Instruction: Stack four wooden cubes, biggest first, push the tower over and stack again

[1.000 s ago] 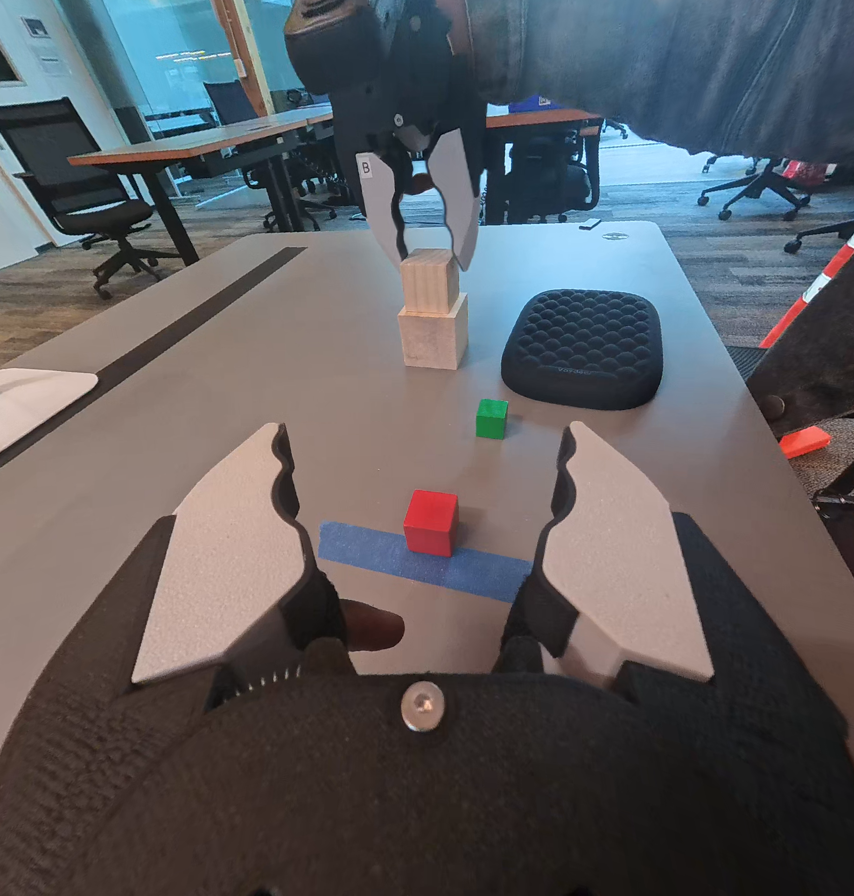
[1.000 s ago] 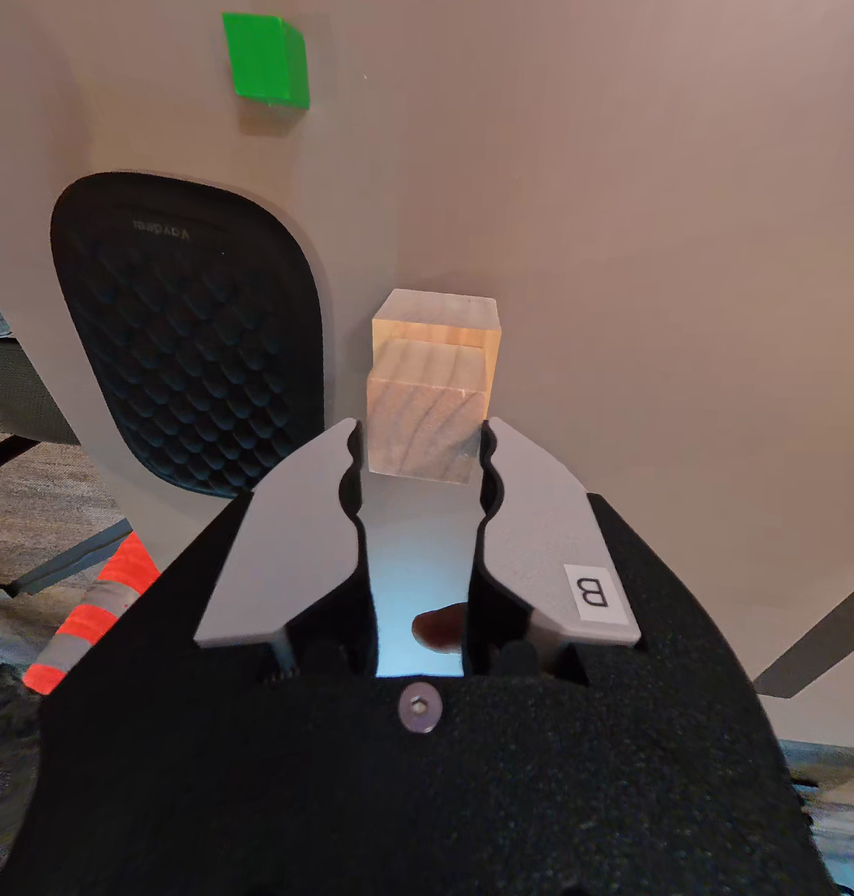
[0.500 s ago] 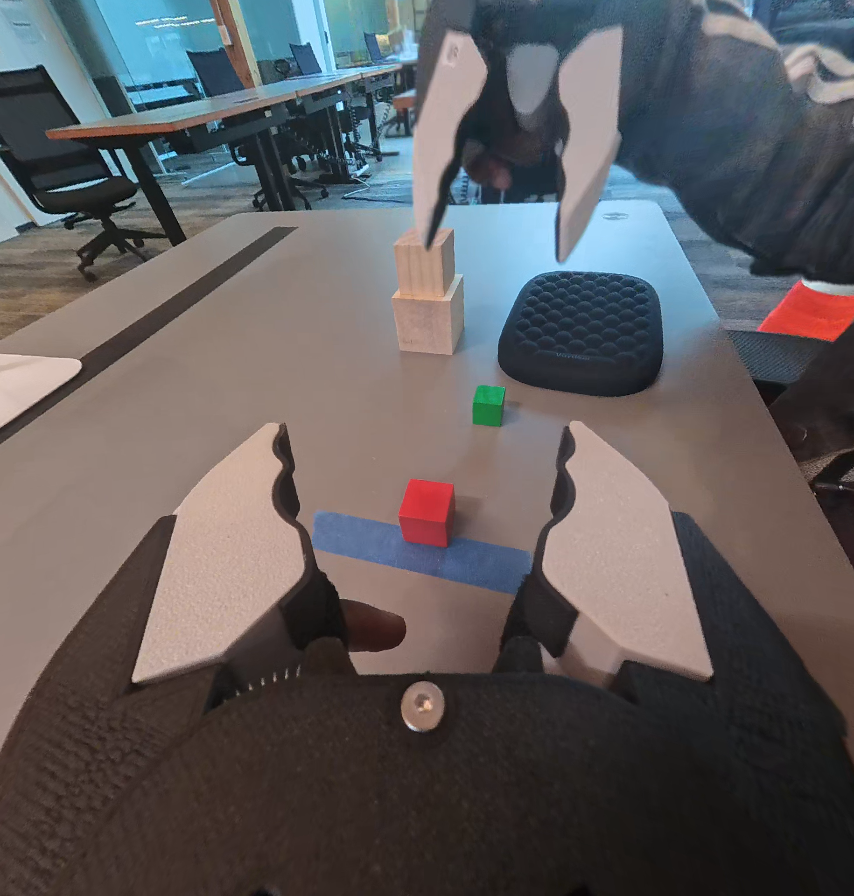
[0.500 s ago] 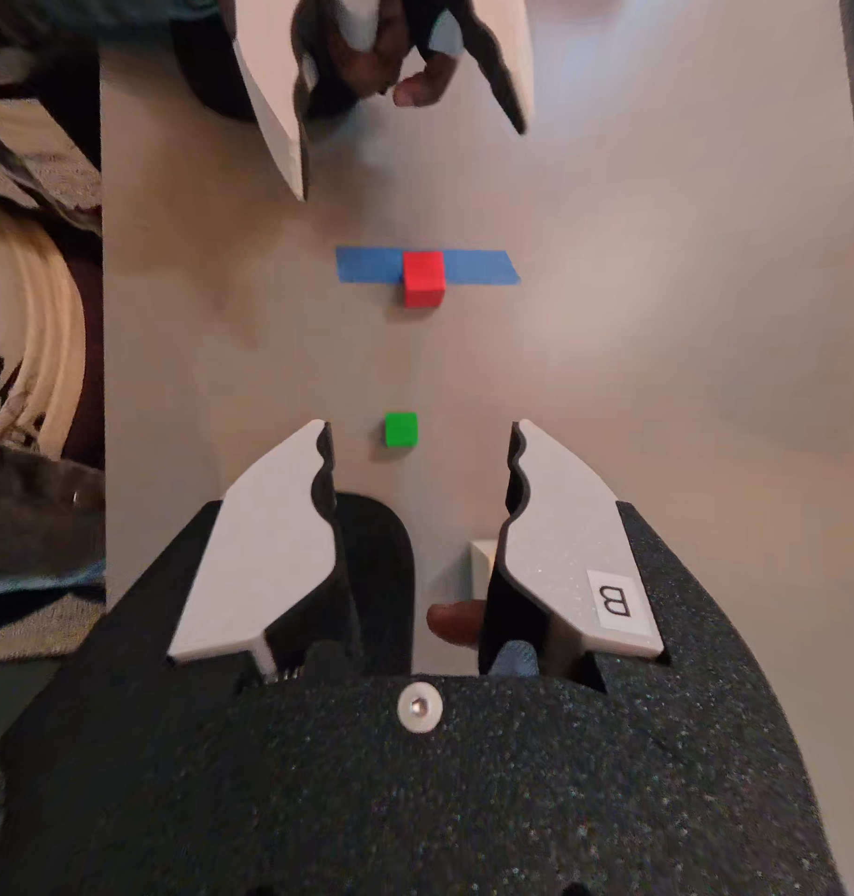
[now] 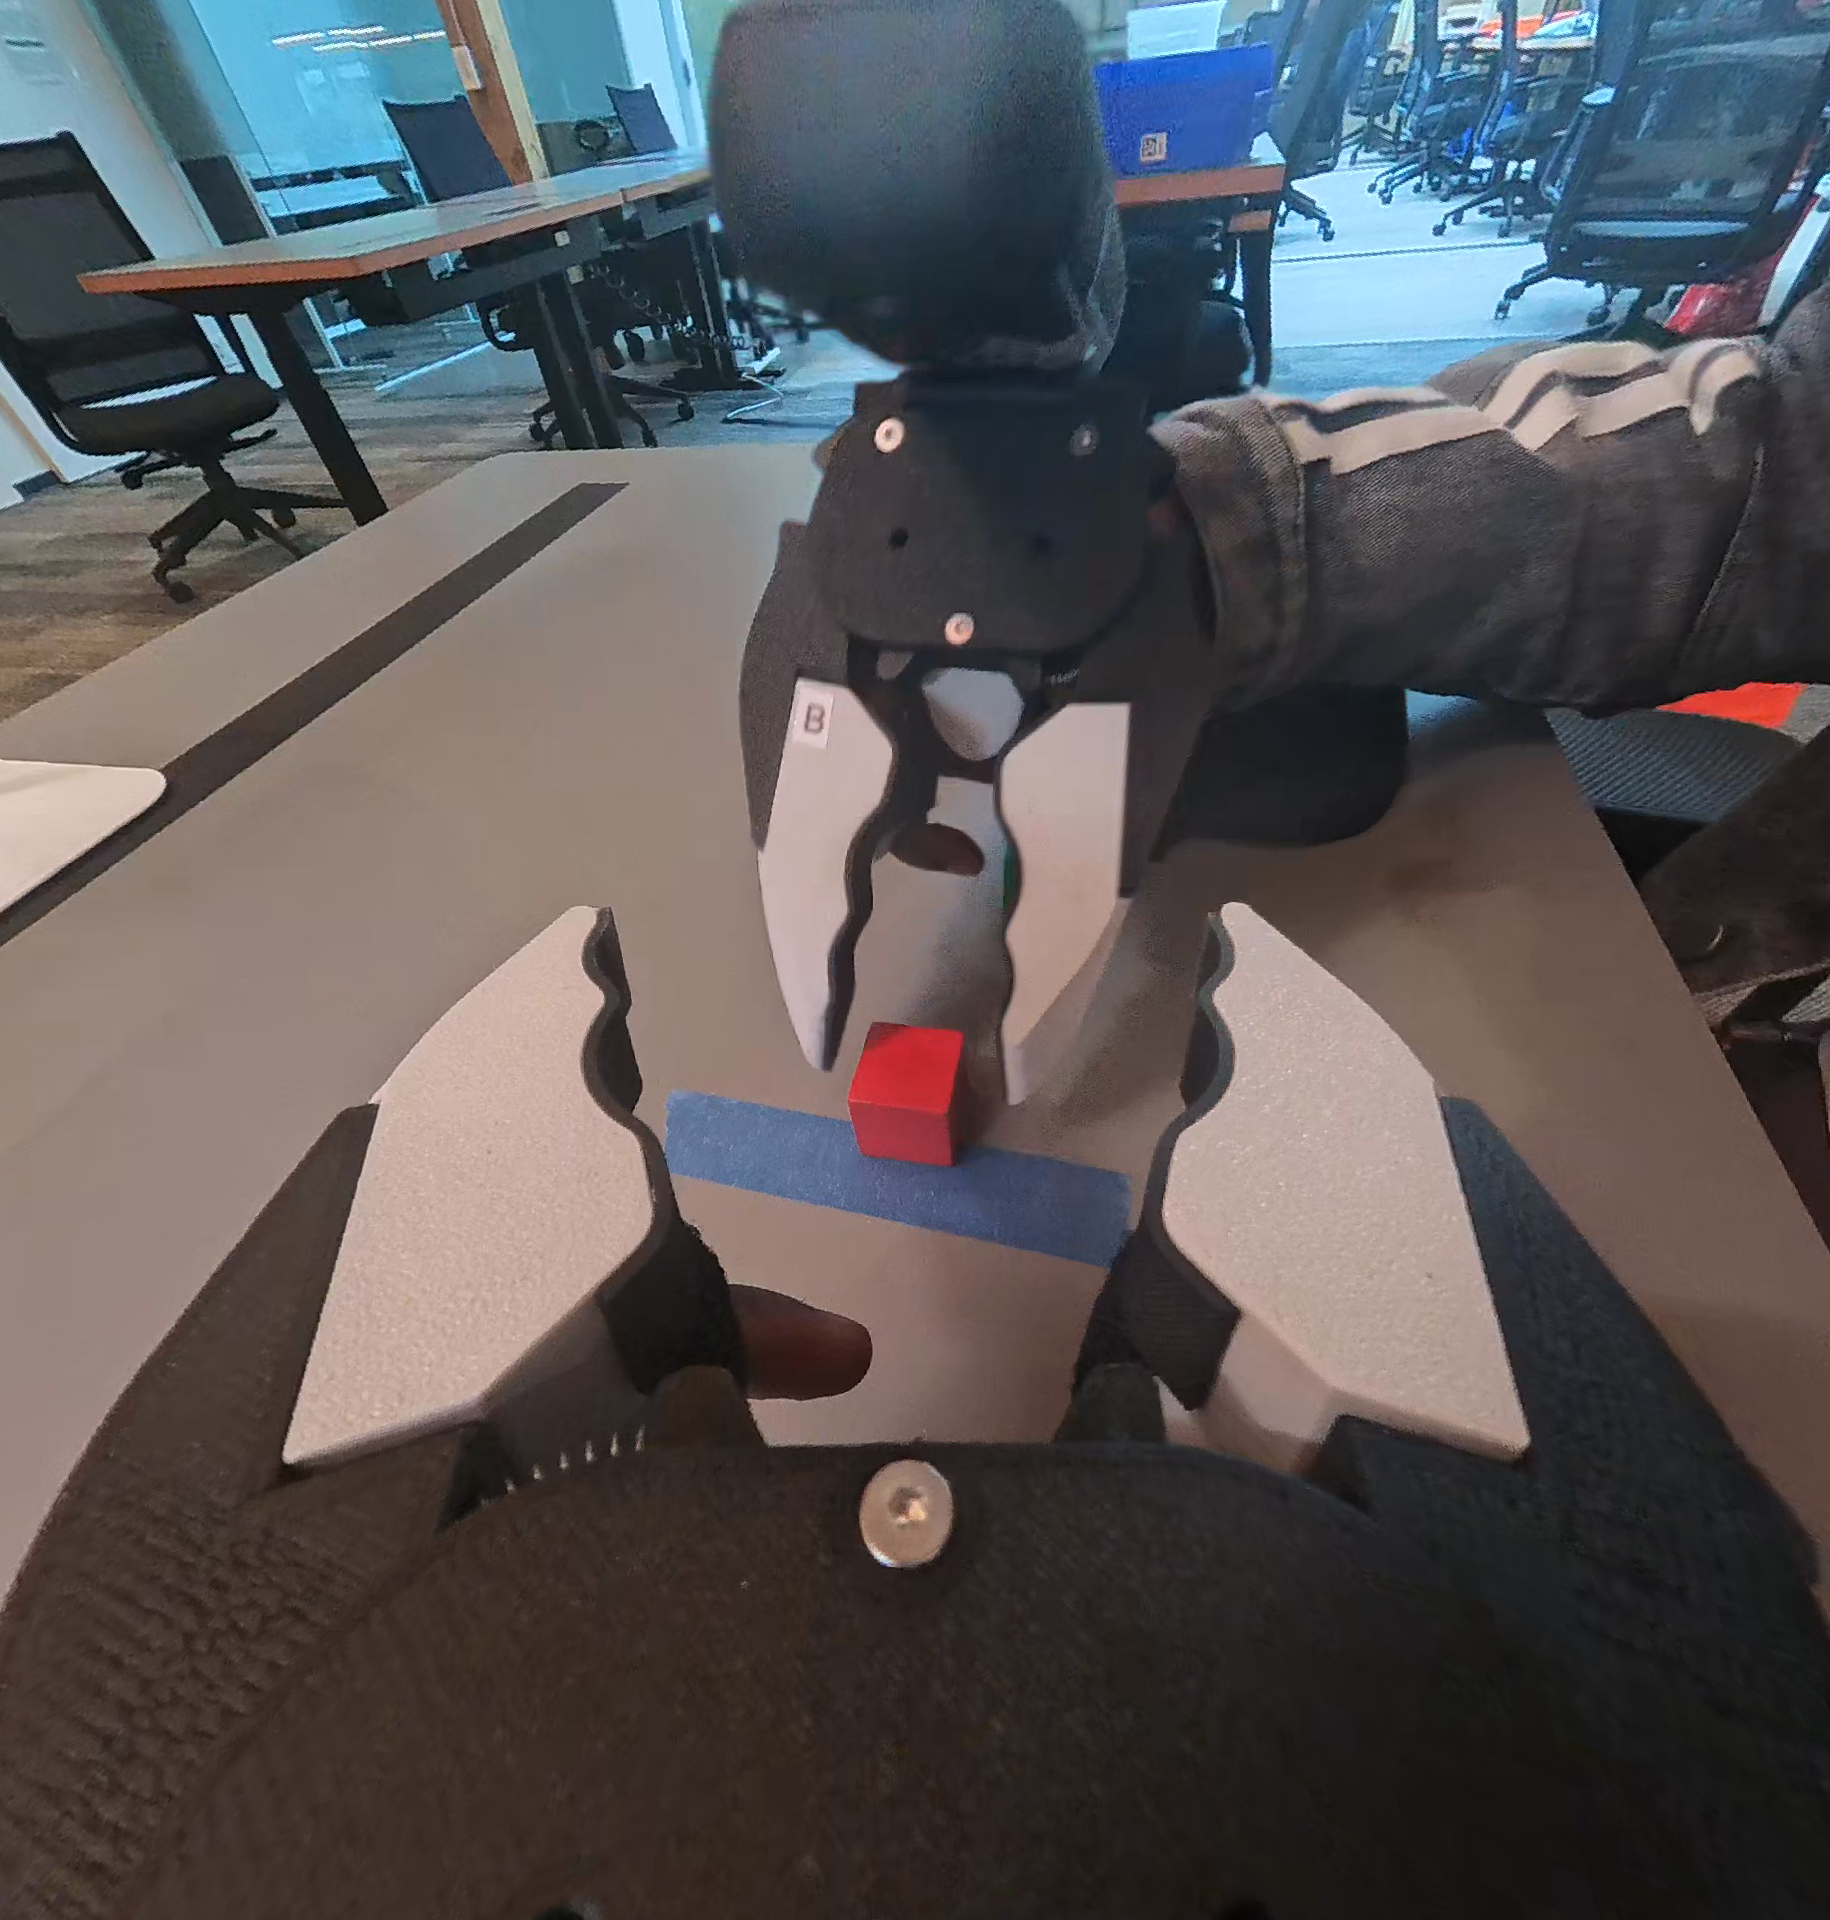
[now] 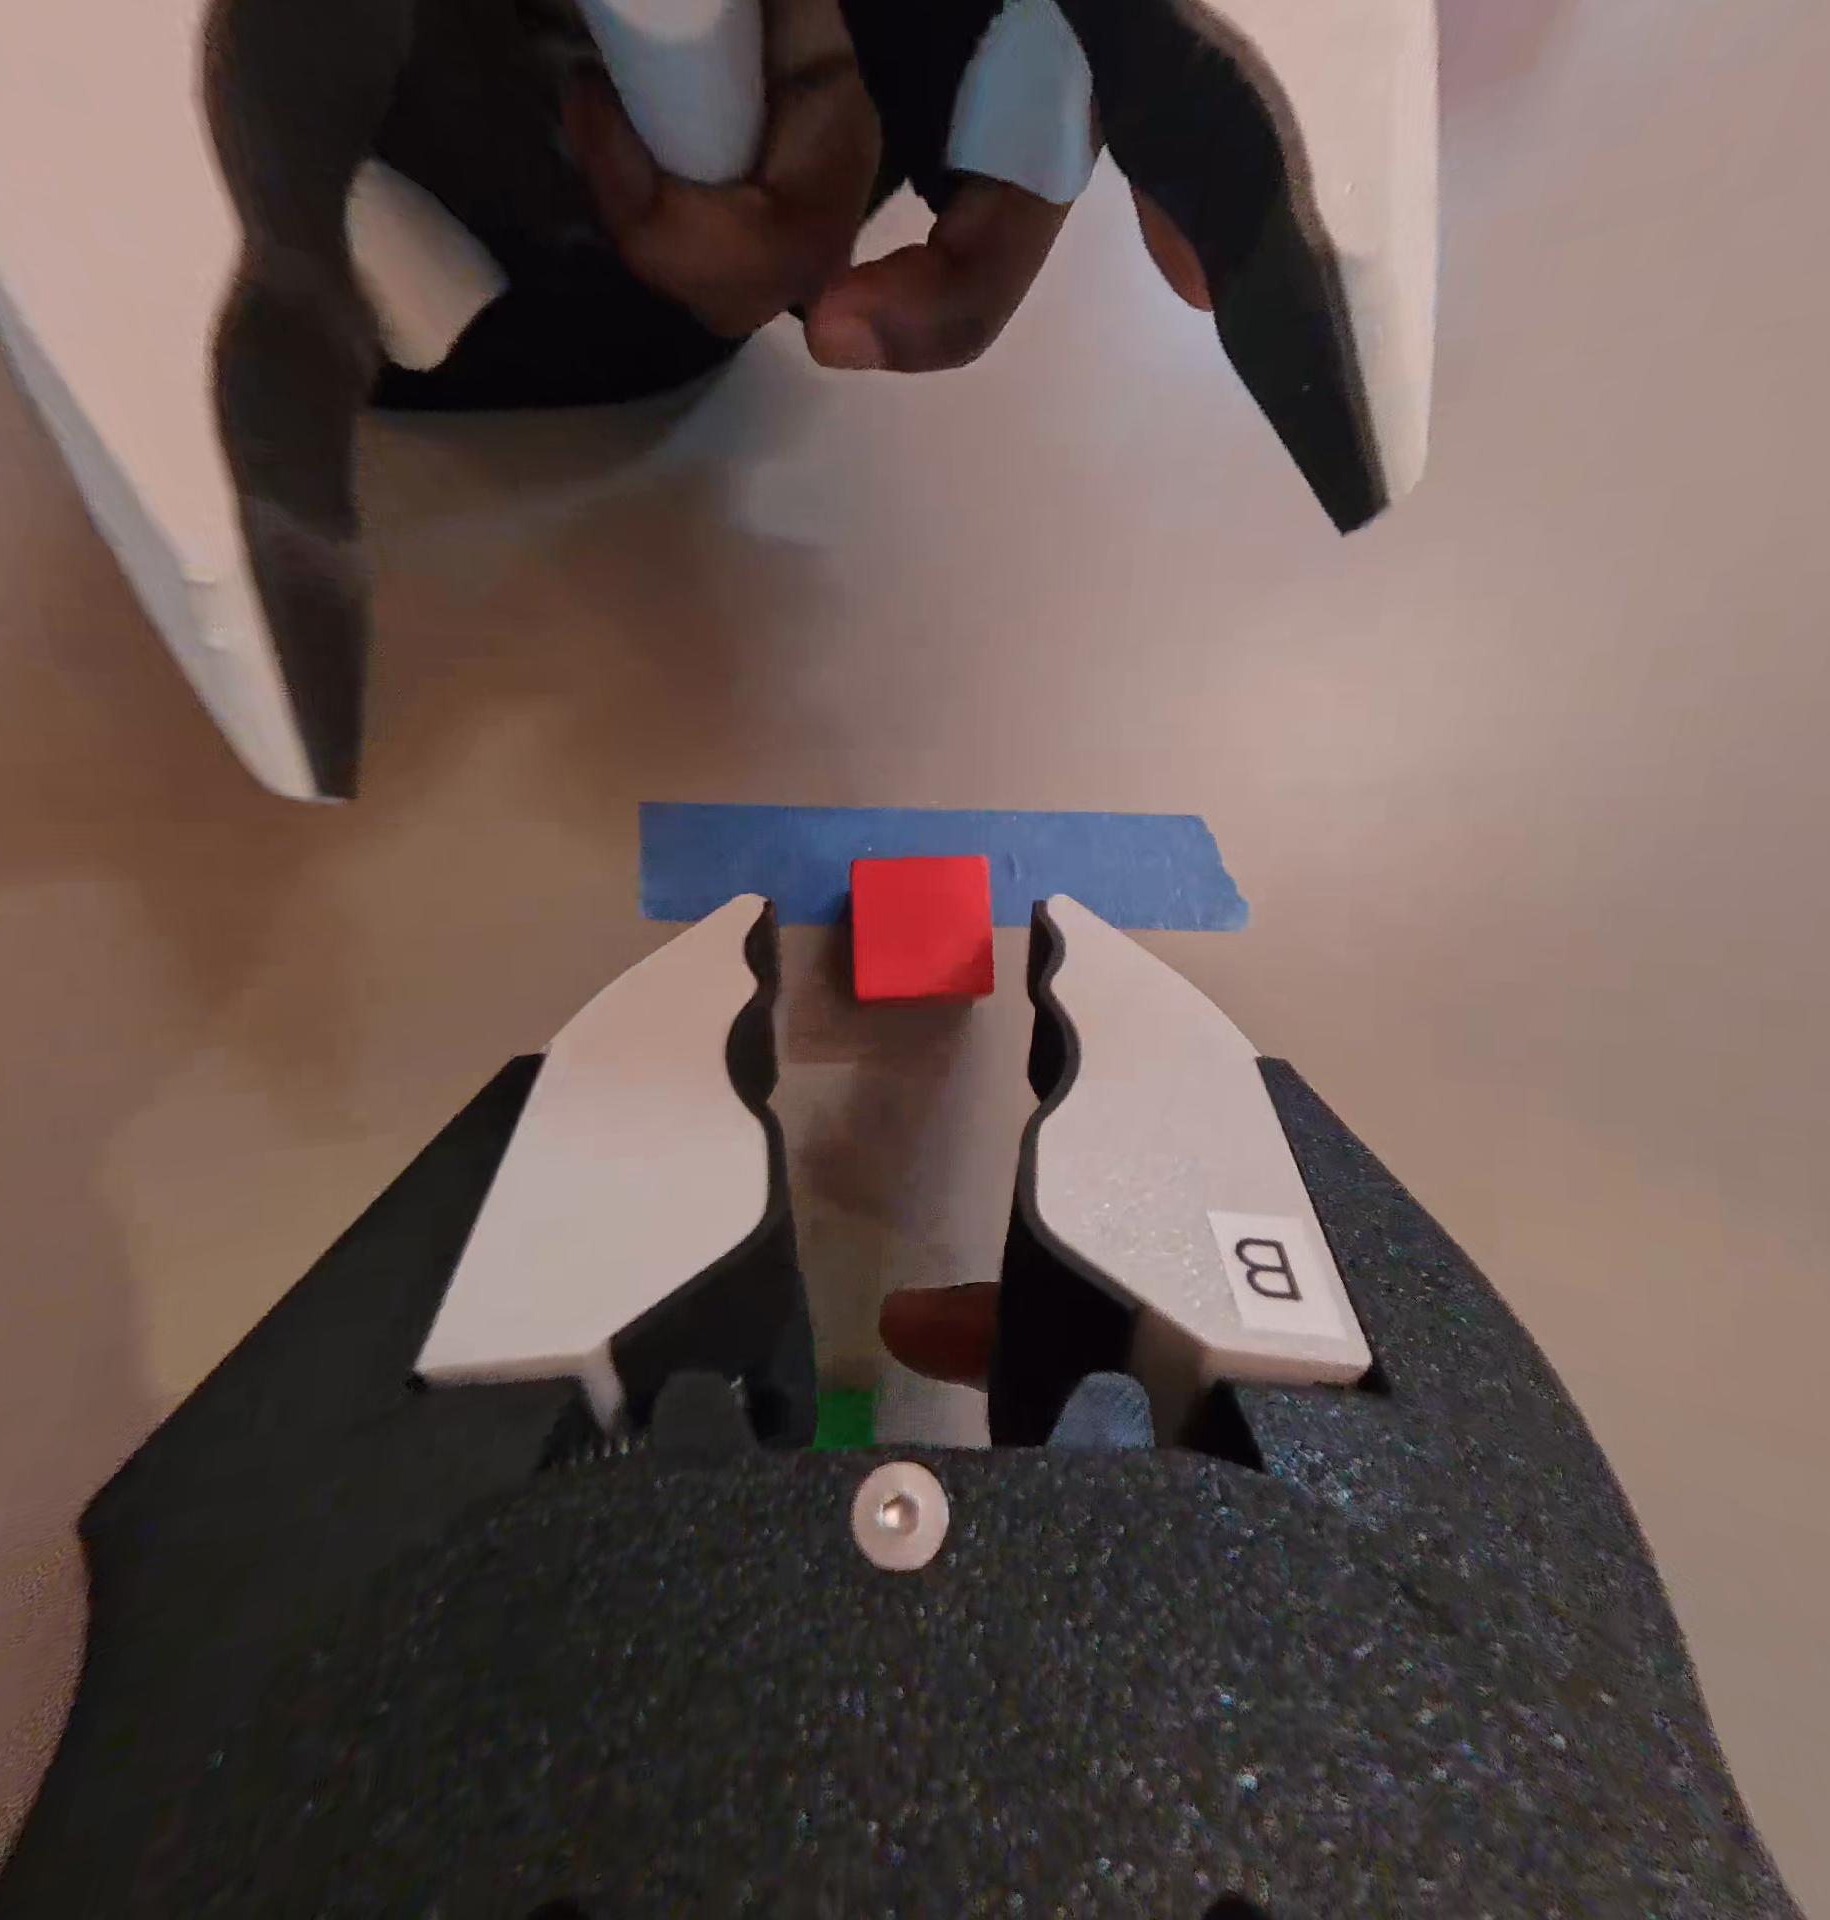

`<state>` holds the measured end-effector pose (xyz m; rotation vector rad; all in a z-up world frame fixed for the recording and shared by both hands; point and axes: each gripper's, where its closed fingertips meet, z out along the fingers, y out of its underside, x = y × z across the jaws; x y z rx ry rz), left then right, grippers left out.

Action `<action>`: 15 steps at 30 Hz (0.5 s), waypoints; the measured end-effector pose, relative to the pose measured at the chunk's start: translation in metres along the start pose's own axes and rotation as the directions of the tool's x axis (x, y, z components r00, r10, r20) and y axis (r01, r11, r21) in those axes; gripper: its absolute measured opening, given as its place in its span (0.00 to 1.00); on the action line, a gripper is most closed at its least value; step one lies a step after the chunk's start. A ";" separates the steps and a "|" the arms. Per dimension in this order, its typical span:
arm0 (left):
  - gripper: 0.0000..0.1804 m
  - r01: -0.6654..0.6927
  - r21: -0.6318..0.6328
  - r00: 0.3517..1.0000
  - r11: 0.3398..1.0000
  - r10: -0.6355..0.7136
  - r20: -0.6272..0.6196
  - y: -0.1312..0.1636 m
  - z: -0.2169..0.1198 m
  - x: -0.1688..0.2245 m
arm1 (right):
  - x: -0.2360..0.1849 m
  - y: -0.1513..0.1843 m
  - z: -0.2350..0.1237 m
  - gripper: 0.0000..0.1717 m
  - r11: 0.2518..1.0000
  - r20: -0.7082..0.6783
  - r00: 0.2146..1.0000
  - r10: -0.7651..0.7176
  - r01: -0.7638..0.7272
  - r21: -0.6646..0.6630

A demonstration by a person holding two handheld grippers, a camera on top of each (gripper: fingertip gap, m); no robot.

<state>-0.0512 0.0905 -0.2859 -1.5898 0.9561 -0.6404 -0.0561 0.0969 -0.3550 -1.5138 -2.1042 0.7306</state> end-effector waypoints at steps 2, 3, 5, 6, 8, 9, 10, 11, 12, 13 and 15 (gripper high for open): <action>0.57 -0.002 -0.002 1.000 1.000 0.002 0.000 0.000 0.000 0.000 | 0.001 0.004 0.004 0.16 0.999 0.003 1.000 -0.010 0.010 -0.030; 0.57 -0.003 -0.004 1.000 1.000 0.003 0.001 0.000 0.000 0.000 | 0.001 0.004 0.002 0.16 1.000 0.002 1.000 -0.013 0.013 -0.027; 0.57 -0.003 -0.006 1.000 1.000 0.003 0.003 0.001 -0.001 0.000 | 0.000 0.003 -0.011 0.16 1.000 -0.002 1.000 -0.010 0.010 -0.004; 0.57 -0.003 -0.005 1.000 1.000 0.003 0.004 0.001 -0.001 0.000 | 0.000 0.001 -0.022 0.16 1.000 -0.011 1.000 -0.006 0.006 0.022; 0.57 -0.003 -0.003 1.000 1.000 0.003 0.001 0.000 -0.001 0.000 | 0.001 -0.001 -0.052 0.16 0.997 -0.029 1.000 0.004 -0.002 0.072; 0.57 -0.004 -0.004 1.000 1.000 0.004 0.000 0.000 -0.001 0.001 | 0.003 -0.001 -0.070 0.16 0.996 -0.043 0.999 0.005 -0.001 0.094; 0.57 -0.006 -0.005 1.000 1.000 0.006 0.000 0.000 -0.001 0.001 | 0.006 0.000 -0.090 0.16 0.994 -0.062 0.998 0.006 0.001 0.111; 0.57 -0.008 -0.005 1.000 1.000 0.008 -0.001 0.001 -0.001 0.001 | 0.009 0.004 -0.110 0.16 0.993 -0.078 0.997 0.008 0.001 0.120; 0.57 -0.009 -0.006 1.000 1.000 0.009 -0.001 0.001 0.000 0.002 | 0.012 0.010 -0.129 0.16 0.993 -0.092 0.996 0.016 -0.005 0.118; 0.57 -0.009 -0.006 1.000 1.000 0.009 -0.001 0.001 0.000 0.002 | 0.018 0.017 -0.148 0.16 0.994 -0.115 0.993 0.030 -0.017 0.109; 0.57 -0.009 -0.006 1.000 1.000 0.009 -0.001 0.001 0.000 0.002 | 0.027 0.033 -0.178 0.16 0.996 -0.131 0.990 0.056 -0.045 0.083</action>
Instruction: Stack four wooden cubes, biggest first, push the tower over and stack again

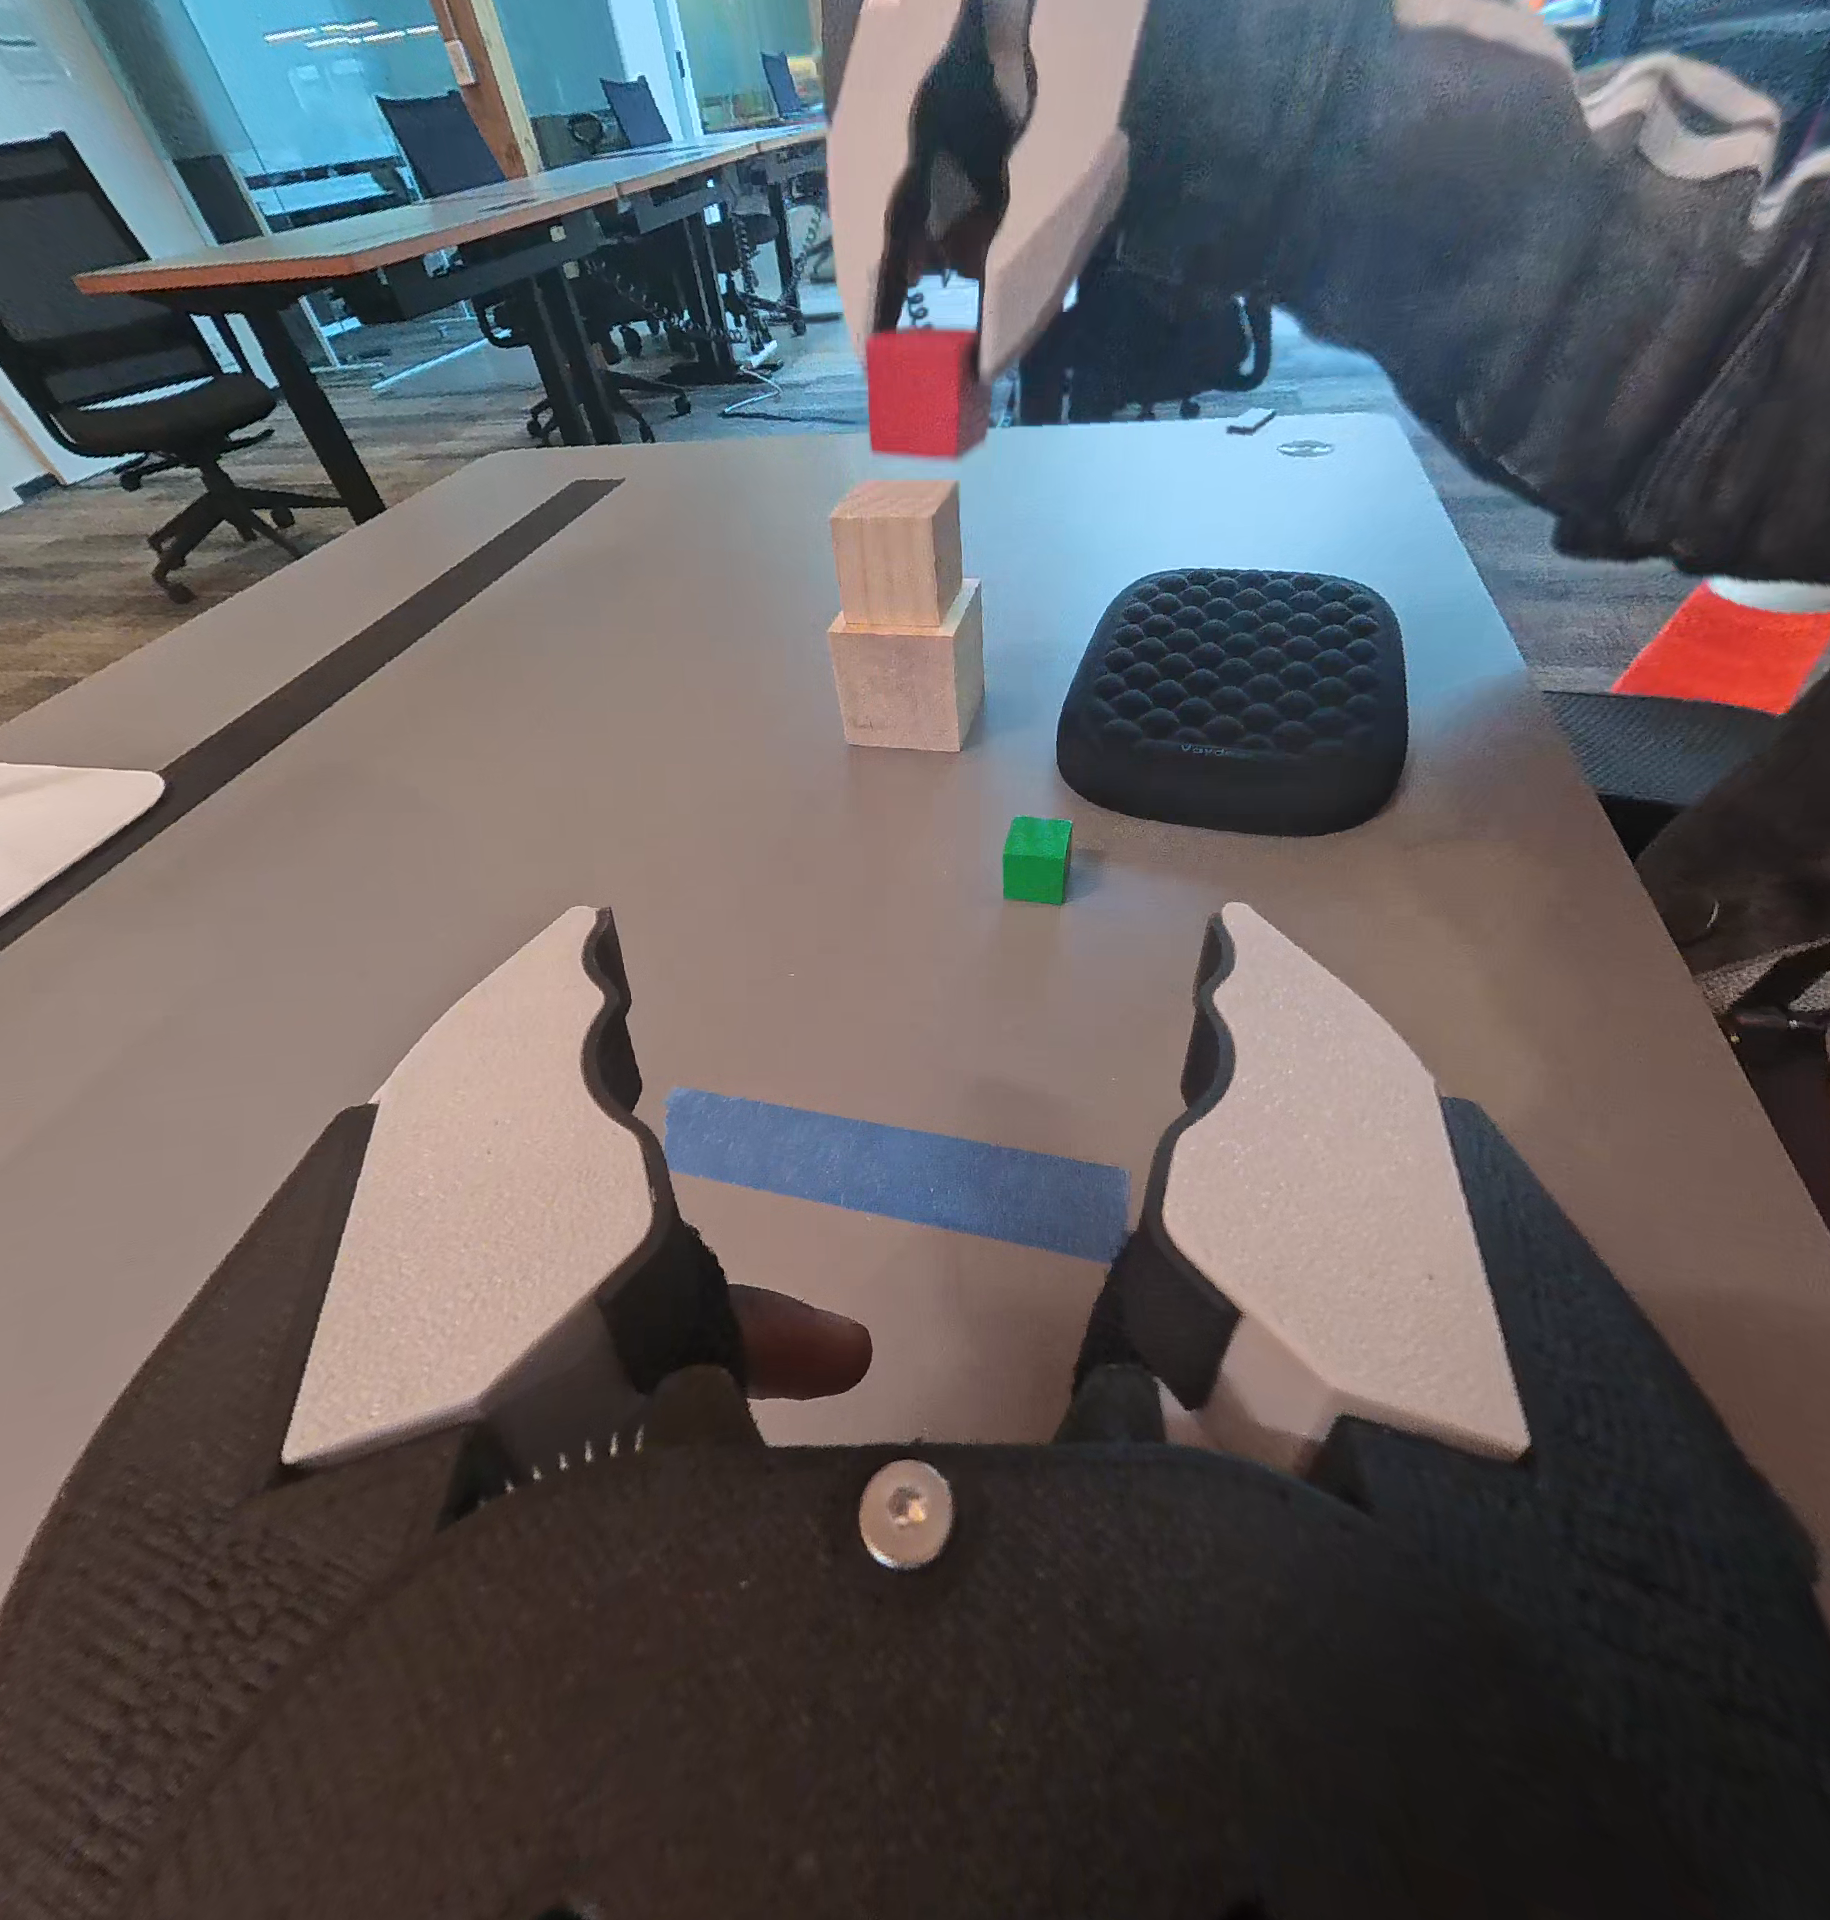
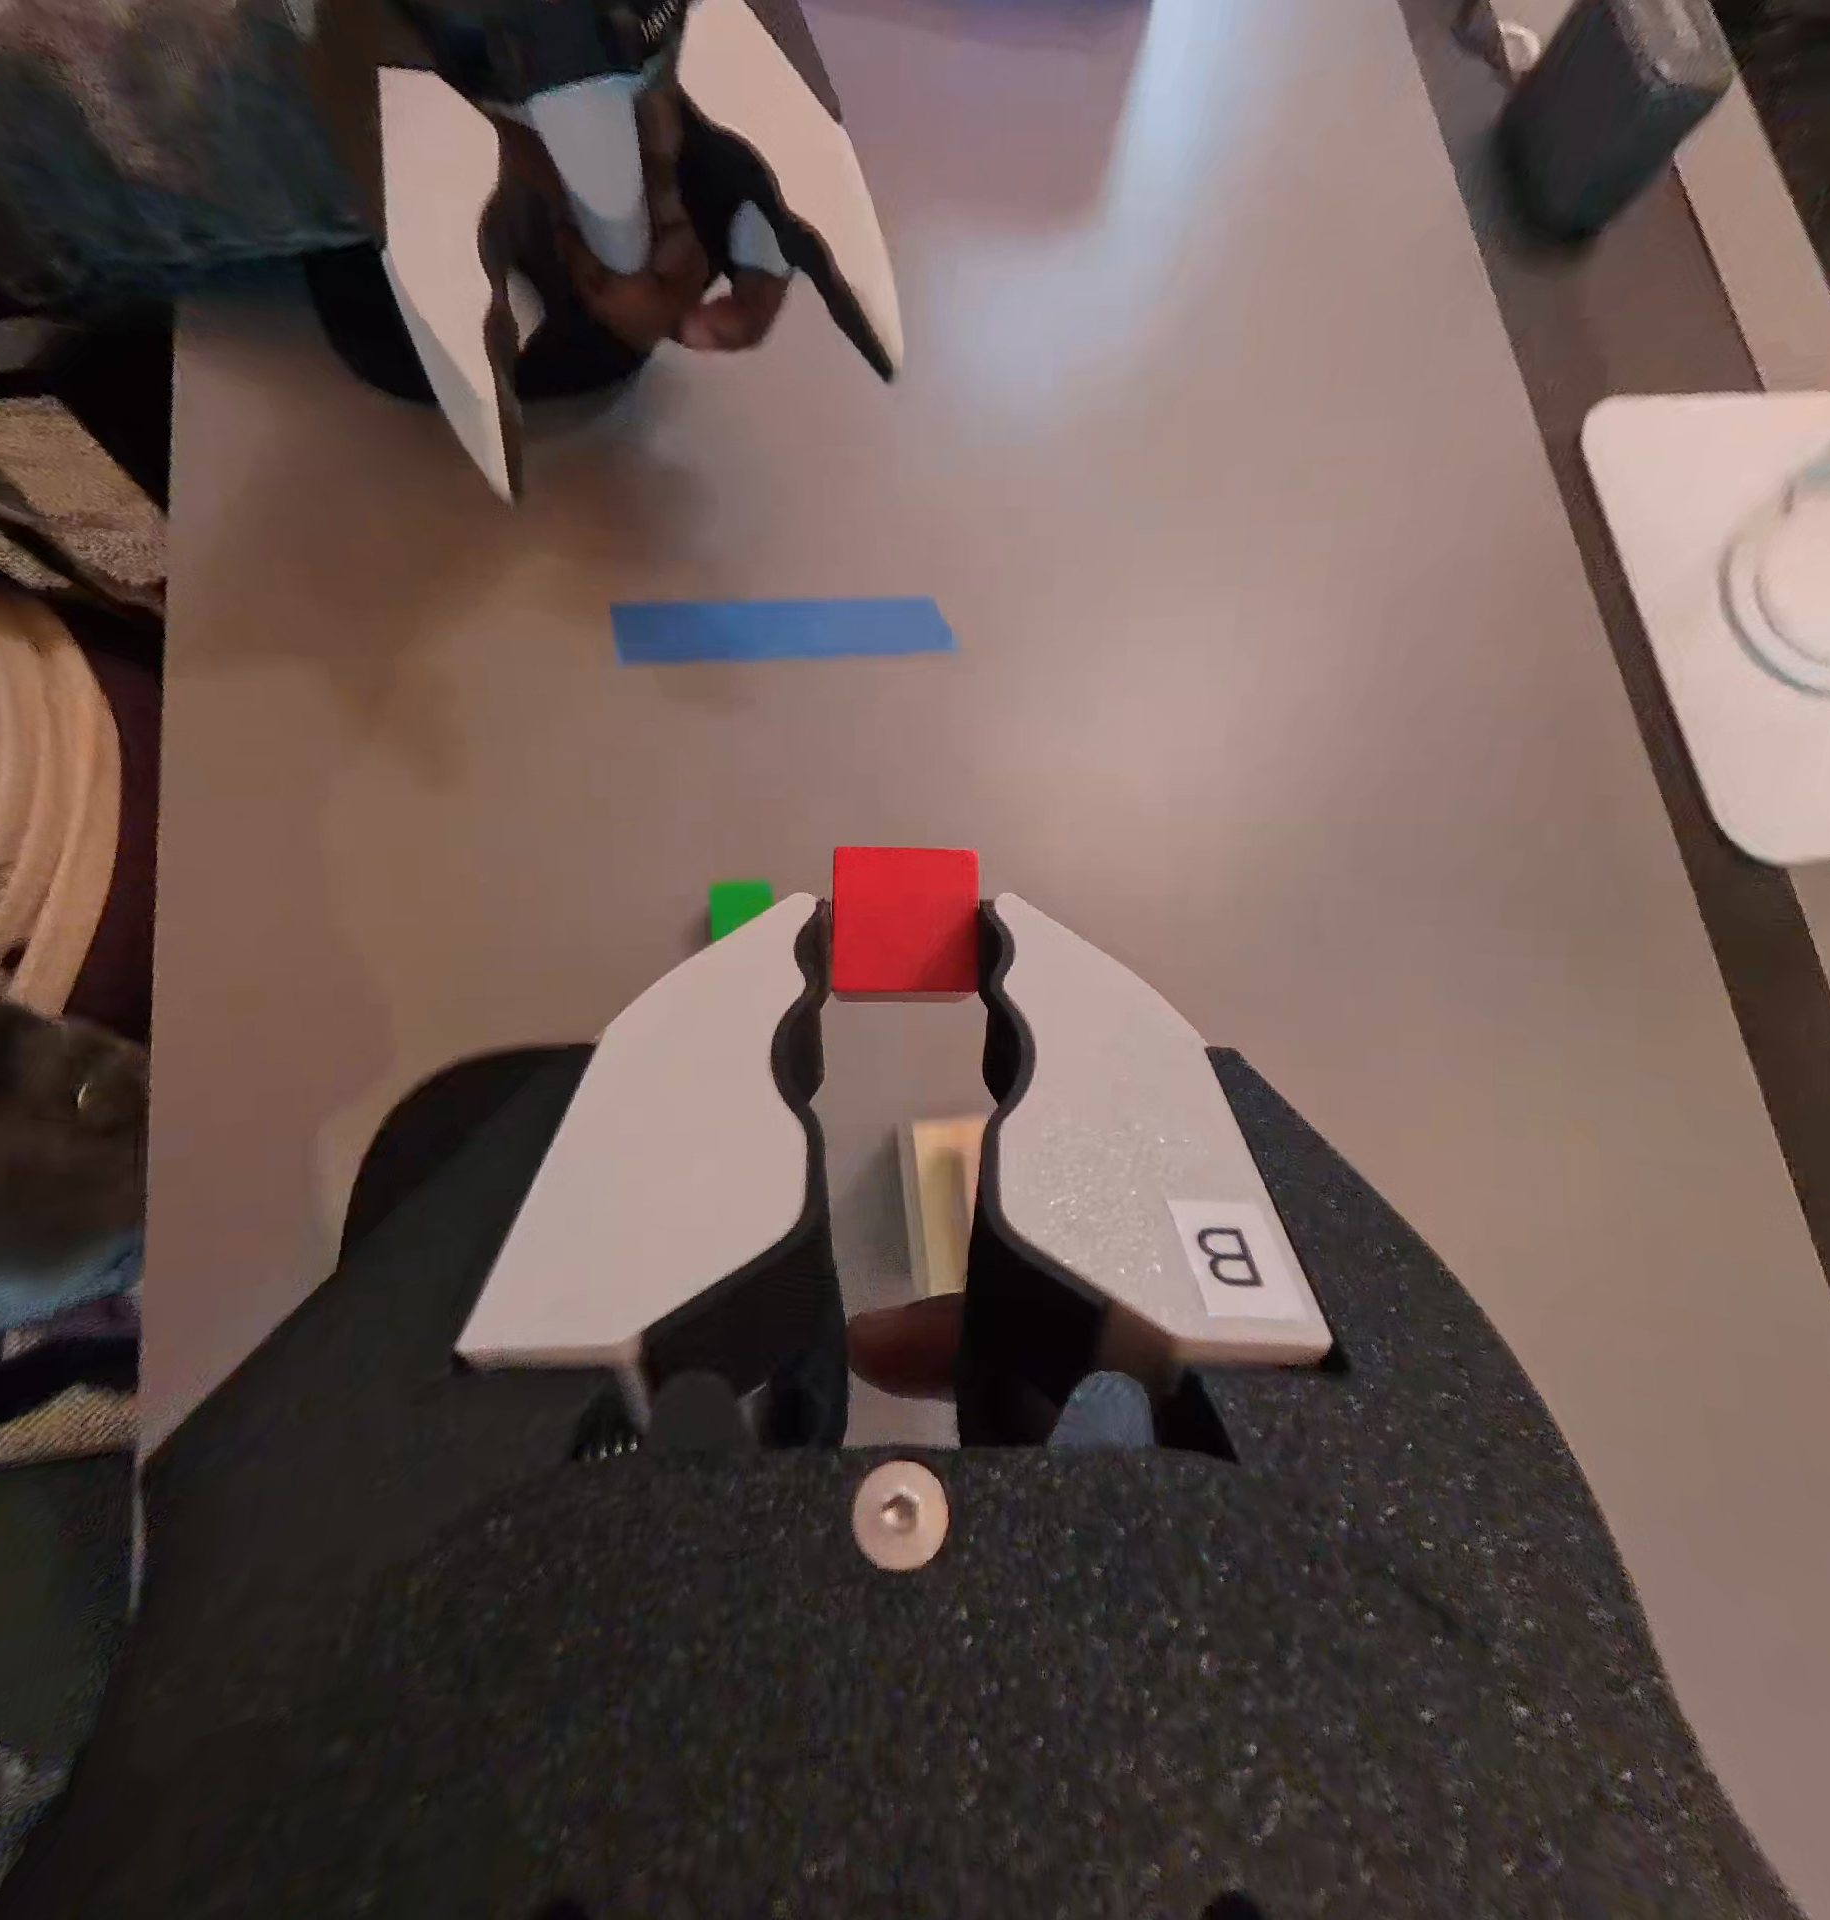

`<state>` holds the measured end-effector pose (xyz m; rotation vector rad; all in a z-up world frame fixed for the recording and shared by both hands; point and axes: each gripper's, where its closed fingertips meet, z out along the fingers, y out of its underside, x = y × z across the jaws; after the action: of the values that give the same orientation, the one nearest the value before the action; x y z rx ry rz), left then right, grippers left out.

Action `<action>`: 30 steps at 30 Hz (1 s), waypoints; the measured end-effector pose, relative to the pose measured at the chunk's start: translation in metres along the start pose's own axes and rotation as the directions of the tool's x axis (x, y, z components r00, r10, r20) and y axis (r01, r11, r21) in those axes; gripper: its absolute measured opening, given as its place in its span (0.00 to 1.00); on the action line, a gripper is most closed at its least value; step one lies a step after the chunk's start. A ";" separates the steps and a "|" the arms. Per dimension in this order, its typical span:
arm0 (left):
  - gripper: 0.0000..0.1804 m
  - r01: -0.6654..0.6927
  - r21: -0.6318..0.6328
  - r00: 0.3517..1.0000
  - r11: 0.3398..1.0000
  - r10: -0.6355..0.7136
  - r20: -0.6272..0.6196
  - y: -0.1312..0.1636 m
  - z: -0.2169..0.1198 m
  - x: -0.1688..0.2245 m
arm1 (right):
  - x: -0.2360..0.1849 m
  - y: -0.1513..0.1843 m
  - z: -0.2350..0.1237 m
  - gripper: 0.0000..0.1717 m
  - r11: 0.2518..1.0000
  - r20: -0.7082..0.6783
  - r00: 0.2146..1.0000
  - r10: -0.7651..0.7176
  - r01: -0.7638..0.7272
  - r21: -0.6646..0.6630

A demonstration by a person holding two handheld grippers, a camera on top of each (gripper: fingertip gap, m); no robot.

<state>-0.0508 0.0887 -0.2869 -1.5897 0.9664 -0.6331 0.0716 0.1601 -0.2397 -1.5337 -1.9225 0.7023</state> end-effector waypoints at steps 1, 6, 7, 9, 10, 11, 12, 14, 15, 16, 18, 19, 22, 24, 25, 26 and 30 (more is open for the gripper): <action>0.57 0.000 0.002 1.000 1.000 0.000 0.000 0.000 0.000 0.000 | 0.005 0.007 -0.011 0.16 1.000 0.007 1.000 0.006 -0.006 -0.011; 0.57 0.000 0.002 1.000 1.000 0.000 -0.004 0.001 0.000 0.001 | 0.022 0.043 -0.025 0.16 0.994 0.070 0.997 0.024 -0.016 -0.112; 0.57 0.000 -0.001 1.000 1.000 0.000 -0.004 0.001 0.000 0.001 | 0.023 0.048 -0.024 0.16 0.992 0.090 0.996 0.027 -0.015 -0.125; 0.57 0.000 -0.004 1.000 1.000 0.000 -0.004 0.003 0.001 0.000 | 0.024 0.054 -0.023 0.16 0.992 0.125 0.992 0.037 -0.020 -0.128; 0.57 0.002 -0.005 1.000 1.000 -0.002 -0.005 0.003 0.001 0.000 | 0.024 0.055 -0.023 0.16 0.992 0.140 0.989 0.040 -0.022 -0.128; 0.57 0.004 -0.006 1.000 1.000 -0.004 -0.004 0.003 0.001 0.000 | 0.026 0.056 -0.022 0.16 0.992 0.144 0.989 0.039 -0.021 -0.127; 0.57 0.005 -0.007 1.000 1.000 -0.005 -0.005 0.003 0.001 0.000 | 0.028 0.058 -0.021 0.16 0.992 0.146 0.989 0.038 -0.020 -0.128; 0.57 0.005 -0.005 1.000 1.000 -0.005 -0.009 0.003 0.001 0.001 | 0.029 0.059 -0.019 0.16 0.992 0.161 0.986 0.041 -0.021 -0.124; 0.57 0.004 -0.007 1.000 1.000 -0.004 -0.009 0.004 0.001 0.001 | 0.029 0.059 -0.018 0.16 0.993 0.165 0.985 0.040 -0.020 -0.120; 0.57 0.004 -0.009 1.000 1.000 -0.004 -0.009 0.004 0.001 0.001 | 0.029 0.059 -0.017 0.16 0.993 0.170 0.985 0.037 -0.016 -0.120; 0.57 0.006 -0.012 1.000 1.000 -0.007 -0.009 0.005 0.001 0.001 | 0.032 0.062 -0.016 0.16 0.991 0.161 0.987 0.031 -0.009 -0.135; 0.57 0.007 -0.012 1.000 1.000 -0.007 -0.009 0.005 0.001 0.001 | 0.033 0.064 -0.015 0.16 0.990 0.161 0.986 0.032 -0.009 -0.143; 0.57 0.007 -0.013 1.000 1.000 -0.007 -0.011 0.005 0.001 0.001 | 0.033 0.065 -0.013 0.16 0.991 0.165 0.986 0.029 -0.007 -0.137; 0.57 0.008 -0.013 1.000 1.000 -0.008 -0.012 0.005 0.002 0.002 | 0.033 0.065 -0.013 0.16 0.992 0.164 0.986 0.023 -0.002 -0.127; 0.57 0.009 -0.015 1.000 1.000 -0.009 -0.013 0.006 0.002 0.002 | 0.033 0.065 -0.013 0.16 0.992 0.164 0.986 0.023 -0.003 -0.124; 0.57 0.009 -0.016 1.000 1.000 -0.009 -0.013 0.006 0.002 0.002 | 0.032 0.064 -0.013 0.16 0.993 0.164 0.986 0.021 -0.002 -0.117; 0.57 0.008 -0.015 1.000 1.000 -0.008 -0.013 0.005 0.002 0.002 | 0.037 0.051 -0.020 0.29 0.998 0.074 0.997 0.010 -0.006 -0.064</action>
<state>-0.0501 0.0879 -0.2926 -1.6049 0.9770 -0.6436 0.1142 0.2073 -0.2579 -1.5750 -2.0123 0.7167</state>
